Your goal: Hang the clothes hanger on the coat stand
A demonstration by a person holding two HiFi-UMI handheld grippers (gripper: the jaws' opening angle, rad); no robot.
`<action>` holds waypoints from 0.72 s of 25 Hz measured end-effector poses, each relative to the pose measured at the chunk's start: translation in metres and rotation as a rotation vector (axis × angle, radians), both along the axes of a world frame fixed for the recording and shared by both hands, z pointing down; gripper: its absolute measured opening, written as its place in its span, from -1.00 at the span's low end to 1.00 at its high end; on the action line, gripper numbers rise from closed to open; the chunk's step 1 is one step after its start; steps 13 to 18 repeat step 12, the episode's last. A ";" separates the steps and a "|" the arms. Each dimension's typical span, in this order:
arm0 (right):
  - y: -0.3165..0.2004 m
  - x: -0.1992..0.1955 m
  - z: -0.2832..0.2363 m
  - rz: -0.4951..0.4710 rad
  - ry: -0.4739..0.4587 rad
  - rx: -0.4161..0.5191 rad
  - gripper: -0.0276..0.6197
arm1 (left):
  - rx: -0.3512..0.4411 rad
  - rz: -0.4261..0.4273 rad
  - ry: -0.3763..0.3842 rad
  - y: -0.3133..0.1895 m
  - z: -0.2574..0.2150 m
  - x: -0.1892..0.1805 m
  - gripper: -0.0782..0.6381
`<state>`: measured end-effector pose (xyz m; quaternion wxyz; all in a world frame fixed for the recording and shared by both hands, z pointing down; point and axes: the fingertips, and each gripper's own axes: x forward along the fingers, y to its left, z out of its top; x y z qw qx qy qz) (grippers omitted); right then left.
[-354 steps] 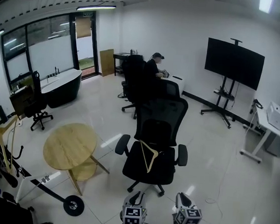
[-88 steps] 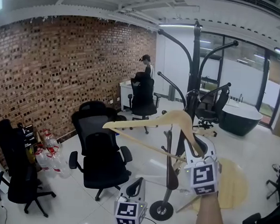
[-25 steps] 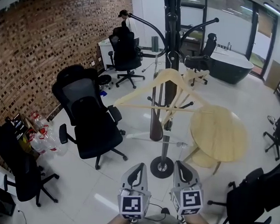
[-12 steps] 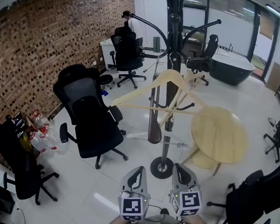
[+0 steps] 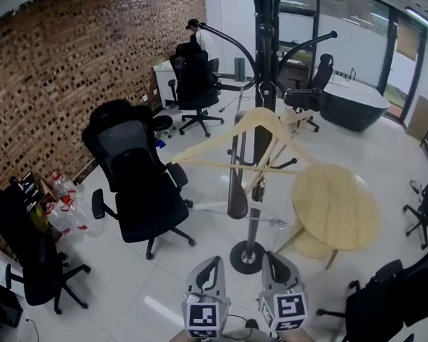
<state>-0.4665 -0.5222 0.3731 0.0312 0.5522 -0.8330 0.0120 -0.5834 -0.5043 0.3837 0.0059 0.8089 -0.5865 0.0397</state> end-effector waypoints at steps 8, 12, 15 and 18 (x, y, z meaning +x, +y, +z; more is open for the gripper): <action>0.005 0.002 0.002 0.006 0.006 -0.012 -0.91 | -0.005 0.005 -0.006 0.003 0.002 0.002 -0.74; 0.007 0.001 0.002 0.004 0.007 -0.016 -0.91 | -0.008 0.004 -0.005 0.005 0.002 0.001 -0.74; 0.007 0.001 0.002 0.004 0.007 -0.016 -0.91 | -0.008 0.004 -0.005 0.005 0.002 0.001 -0.74; 0.007 0.001 0.002 0.004 0.007 -0.016 -0.91 | -0.008 0.004 -0.005 0.005 0.002 0.001 -0.74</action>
